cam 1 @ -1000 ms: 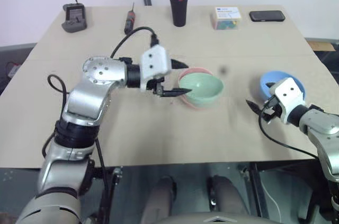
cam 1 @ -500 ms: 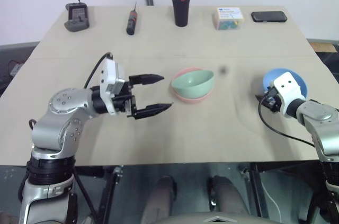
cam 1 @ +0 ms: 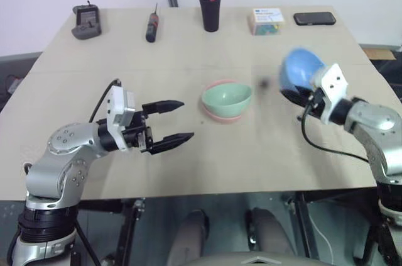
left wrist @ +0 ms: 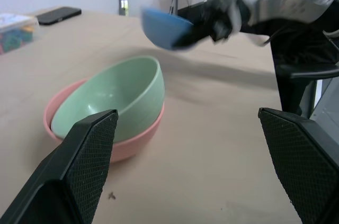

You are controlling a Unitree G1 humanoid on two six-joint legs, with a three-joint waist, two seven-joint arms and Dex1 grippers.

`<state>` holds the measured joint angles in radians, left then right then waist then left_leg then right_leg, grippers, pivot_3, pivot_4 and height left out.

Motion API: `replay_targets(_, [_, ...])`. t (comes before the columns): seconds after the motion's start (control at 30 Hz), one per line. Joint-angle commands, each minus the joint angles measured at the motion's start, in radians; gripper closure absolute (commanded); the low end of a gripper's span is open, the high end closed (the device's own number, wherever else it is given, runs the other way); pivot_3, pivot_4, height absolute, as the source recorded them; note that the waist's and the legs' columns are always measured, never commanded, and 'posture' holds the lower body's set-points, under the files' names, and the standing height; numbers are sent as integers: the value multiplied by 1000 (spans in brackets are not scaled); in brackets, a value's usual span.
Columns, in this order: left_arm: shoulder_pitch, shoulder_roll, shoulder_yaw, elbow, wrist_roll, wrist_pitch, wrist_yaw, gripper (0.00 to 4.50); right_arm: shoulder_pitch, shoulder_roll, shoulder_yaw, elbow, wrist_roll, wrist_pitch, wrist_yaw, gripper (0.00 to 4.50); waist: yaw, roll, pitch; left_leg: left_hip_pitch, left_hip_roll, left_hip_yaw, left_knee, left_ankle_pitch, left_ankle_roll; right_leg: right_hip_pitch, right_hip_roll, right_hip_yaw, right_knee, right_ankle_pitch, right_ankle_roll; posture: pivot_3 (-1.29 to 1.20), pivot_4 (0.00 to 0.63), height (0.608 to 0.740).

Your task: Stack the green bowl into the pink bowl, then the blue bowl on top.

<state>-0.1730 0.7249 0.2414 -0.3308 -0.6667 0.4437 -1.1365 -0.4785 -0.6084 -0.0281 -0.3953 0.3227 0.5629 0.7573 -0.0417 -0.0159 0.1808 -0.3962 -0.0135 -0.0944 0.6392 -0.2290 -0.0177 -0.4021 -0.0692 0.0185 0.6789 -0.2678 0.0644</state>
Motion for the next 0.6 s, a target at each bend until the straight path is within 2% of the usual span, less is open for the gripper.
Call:
replay_targets(0.03, [13,8,30,-21,-4,-26,18,0,-55,36,67,-80,51,15,20,4466,4,-2,-1,0,0,-1,0,0,0,0,0,0,0,0,0,0,150,740])
replay_targets(0.3, [50,10,51,-53,-15,-38,57,0,-106,112,292,39,-60,-87,56,4466,6,-2,-1,-1,-1,-1,0,0,0,0,-1,-1,-1,0,0,0,150,740])
replay_targets(0.6, [101,5,79,-102,-26,-39,107,0,-194,163,332,160,-101,-170,114,4466,2,-2,-1,-1,-1,-1,0,0,0,0,-1,-1,-1,0,0,0,150,740])
